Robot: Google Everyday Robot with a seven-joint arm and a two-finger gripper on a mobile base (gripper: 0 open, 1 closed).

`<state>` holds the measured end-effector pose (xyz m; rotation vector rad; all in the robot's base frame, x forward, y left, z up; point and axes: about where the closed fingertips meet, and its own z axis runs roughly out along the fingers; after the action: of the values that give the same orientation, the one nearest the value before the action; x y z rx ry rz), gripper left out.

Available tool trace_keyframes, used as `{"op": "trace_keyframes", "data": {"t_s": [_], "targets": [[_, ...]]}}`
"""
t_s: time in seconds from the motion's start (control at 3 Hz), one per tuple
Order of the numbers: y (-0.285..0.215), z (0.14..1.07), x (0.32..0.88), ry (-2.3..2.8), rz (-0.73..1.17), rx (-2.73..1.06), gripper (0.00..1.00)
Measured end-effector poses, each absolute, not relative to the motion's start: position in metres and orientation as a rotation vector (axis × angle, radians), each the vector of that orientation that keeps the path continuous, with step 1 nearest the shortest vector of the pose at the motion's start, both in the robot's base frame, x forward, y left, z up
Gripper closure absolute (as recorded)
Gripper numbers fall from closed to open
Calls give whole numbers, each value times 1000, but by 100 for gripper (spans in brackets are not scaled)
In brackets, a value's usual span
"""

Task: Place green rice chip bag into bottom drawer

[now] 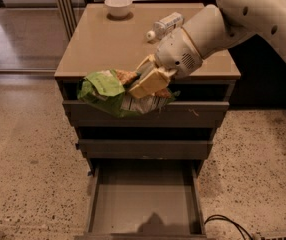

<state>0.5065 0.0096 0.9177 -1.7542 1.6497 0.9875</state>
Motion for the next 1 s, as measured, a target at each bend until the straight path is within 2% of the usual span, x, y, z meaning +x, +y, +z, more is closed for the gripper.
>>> {"op": "trace_keyframes", "data": {"t_s": [0.67, 1.0], "targets": [[2, 831, 471, 1628, 1078, -1605, 100], [2, 787, 462, 1686, 992, -1562, 100]]}}
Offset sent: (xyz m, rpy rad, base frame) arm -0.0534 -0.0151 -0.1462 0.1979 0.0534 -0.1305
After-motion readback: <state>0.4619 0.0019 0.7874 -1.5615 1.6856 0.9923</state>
